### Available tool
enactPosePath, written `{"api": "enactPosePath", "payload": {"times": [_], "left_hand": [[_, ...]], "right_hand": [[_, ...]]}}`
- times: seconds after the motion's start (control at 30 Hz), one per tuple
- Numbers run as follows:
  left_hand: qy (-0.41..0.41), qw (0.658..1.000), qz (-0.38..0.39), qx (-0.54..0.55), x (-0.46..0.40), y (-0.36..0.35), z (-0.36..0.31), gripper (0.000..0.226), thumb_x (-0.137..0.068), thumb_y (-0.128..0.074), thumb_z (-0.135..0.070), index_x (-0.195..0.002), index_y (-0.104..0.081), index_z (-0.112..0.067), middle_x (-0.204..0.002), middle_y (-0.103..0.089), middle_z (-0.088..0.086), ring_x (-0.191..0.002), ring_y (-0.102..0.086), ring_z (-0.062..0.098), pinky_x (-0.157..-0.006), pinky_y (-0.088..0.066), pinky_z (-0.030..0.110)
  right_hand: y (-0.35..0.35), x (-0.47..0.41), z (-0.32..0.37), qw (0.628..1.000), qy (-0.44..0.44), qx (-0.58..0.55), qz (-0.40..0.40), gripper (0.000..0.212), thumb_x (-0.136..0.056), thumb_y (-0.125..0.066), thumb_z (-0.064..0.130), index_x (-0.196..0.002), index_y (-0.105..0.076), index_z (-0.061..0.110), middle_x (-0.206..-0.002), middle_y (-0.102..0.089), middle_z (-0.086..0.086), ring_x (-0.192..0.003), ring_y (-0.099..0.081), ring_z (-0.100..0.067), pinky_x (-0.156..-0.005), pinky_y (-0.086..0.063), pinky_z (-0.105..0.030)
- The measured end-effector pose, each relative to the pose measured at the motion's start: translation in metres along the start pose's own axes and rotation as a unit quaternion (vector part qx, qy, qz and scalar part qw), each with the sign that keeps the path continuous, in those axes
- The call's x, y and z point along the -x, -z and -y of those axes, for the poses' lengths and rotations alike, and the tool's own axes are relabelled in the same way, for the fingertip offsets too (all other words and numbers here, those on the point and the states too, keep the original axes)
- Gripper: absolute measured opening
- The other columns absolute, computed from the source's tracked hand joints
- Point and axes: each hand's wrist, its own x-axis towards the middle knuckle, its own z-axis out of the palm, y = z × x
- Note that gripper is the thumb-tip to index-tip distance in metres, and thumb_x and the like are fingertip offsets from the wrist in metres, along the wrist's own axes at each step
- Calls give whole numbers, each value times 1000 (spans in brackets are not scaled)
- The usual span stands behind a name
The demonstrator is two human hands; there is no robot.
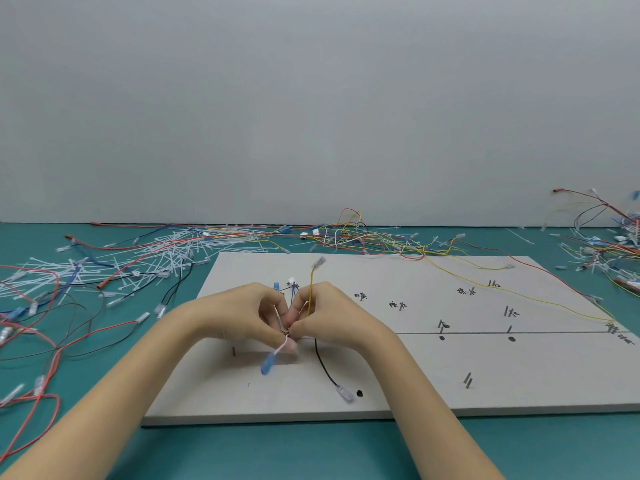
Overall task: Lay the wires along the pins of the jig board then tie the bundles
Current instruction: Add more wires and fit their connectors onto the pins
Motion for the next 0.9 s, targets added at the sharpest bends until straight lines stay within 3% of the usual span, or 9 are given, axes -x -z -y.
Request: {"api": "enactPosePath", "payload": {"times": [0.13, 0.3, 0.37, 0.57, 0.7, 0.8, 0.9], "left_hand": [[-8, 999, 7, 30, 3, 5, 0, 20, -74, -83, -36, -85, -76, -21, -85, -75, 1, -73, -62, 7, -77, -48, 26], [-39, 999, -6, 4, 7, 10, 1, 8, -79, -78, -38, -85, -79, -34, -82, -70, -16, -75, -60, 1, -73, -46, 16], [-50, 999, -13, -7, 7, 9, 1, 7, -80, -77, -36, -87, -80, -34, -83, -68, -18, -79, -61, 1, -77, -48, 19], [-36, 999, -21, -10, 8, 9, -1, 8, -84, -74, -29, -80, -79, -34, -94, -73, -2, -96, -64, 19, -90, -50, 35], [-19, 999, -41, -5, 6, 7, -3, 8, -83, -74, -25, -78, -80, -28, -105, -69, 12, -92, -63, 22, -90, -49, 34], [-8, 999, -41, 0, 4, 5, -3, 9, -82, -74, -23, -78, -80, -26, -112, -65, 7, -90, -58, 0, -81, -42, 19], [6, 999, -42, 6, 3, 5, -2, 14, -82, -73, -23, -76, -80, -34, -116, -58, -14, -98, -51, -19, -76, -42, 3]], "right_hand": [[0, 1, 1, 1000, -5, 5, -5, 11, -71, -69, 6, -81, -71, 11, -70, -64, 0, -65, -55, -12, -65, -45, -27], [0, -1, 1, 1000, -15, 4, -5, 17, -70, -72, 7, -87, -70, 12, -85, -72, -11, -72, -61, -15, -71, -50, -31], [1, -1, 1, 1000, -21, 6, -3, 23, -71, -73, 8, -94, -71, 12, -88, -72, -10, -73, -61, -15, -71, -49, -29], [-1, 1, 3, 1000, -17, 20, 17, 18, -77, -64, 8, -85, -79, 13, -55, -60, 10, -54, -45, -4, -52, -36, -19], [-2, 0, 2, 999, -7, 37, 11, 15, -78, -64, 12, -83, -78, 13, -60, -61, 6, -55, -47, -5, -52, -40, -20], [-4, -3, 1, 998, 8, 60, -3, 12, -78, -66, 14, -82, -78, 14, -92, -67, -3, -68, -54, -11, -64, -46, -27], [-5, -4, -1, 997, 14, 75, 0, 13, -78, -65, 16, -78, -78, 17, -98, -70, -4, -65, -53, -10, -58, -43, -23]]}}
